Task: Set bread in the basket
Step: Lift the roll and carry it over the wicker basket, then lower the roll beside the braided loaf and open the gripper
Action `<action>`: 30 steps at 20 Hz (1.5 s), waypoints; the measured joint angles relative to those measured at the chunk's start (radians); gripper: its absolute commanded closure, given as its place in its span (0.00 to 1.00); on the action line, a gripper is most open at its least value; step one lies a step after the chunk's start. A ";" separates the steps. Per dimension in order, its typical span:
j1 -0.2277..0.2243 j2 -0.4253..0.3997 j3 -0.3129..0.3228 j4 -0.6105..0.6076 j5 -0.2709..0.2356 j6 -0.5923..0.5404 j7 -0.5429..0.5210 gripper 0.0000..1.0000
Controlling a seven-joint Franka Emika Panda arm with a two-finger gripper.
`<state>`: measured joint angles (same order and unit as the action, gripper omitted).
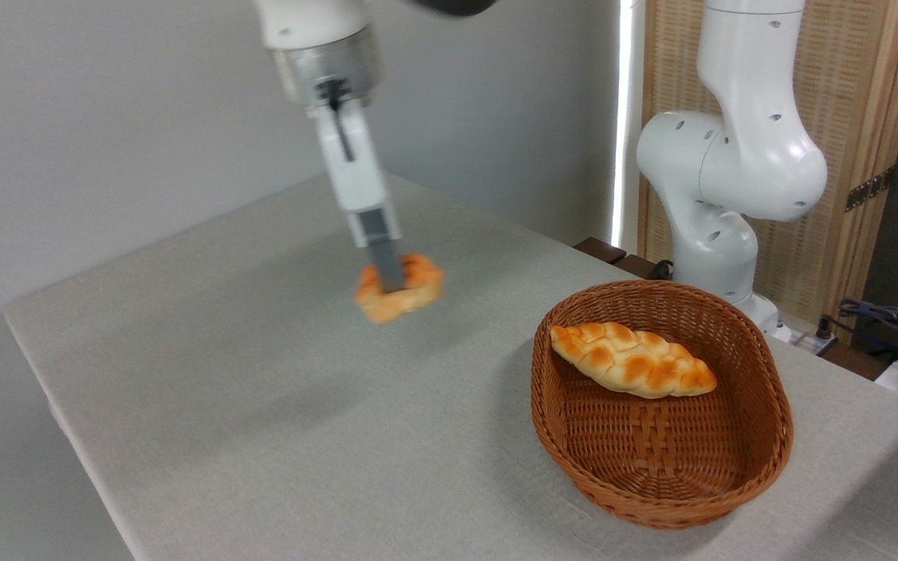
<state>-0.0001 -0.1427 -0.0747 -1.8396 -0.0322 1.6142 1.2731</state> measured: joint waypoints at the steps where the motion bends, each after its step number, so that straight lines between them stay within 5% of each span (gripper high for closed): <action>1: 0.006 -0.020 0.044 -0.001 0.000 -0.038 0.089 0.77; 7: 0.021 -0.091 0.297 -0.063 0.011 -0.092 0.484 0.75; 10: 0.022 -0.107 0.358 -0.118 0.094 -0.092 0.579 0.72; 14: 0.022 -0.108 0.384 -0.176 0.169 -0.072 0.610 0.63; 21: 0.019 -0.099 0.384 -0.266 0.172 0.017 0.610 0.39; 23: 0.017 -0.096 0.384 -0.278 0.172 0.019 0.610 0.24; 30: 0.010 -0.094 0.384 -0.284 0.172 0.039 0.610 0.14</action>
<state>0.0103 -0.2362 0.3090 -2.1234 0.1396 1.6530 1.8835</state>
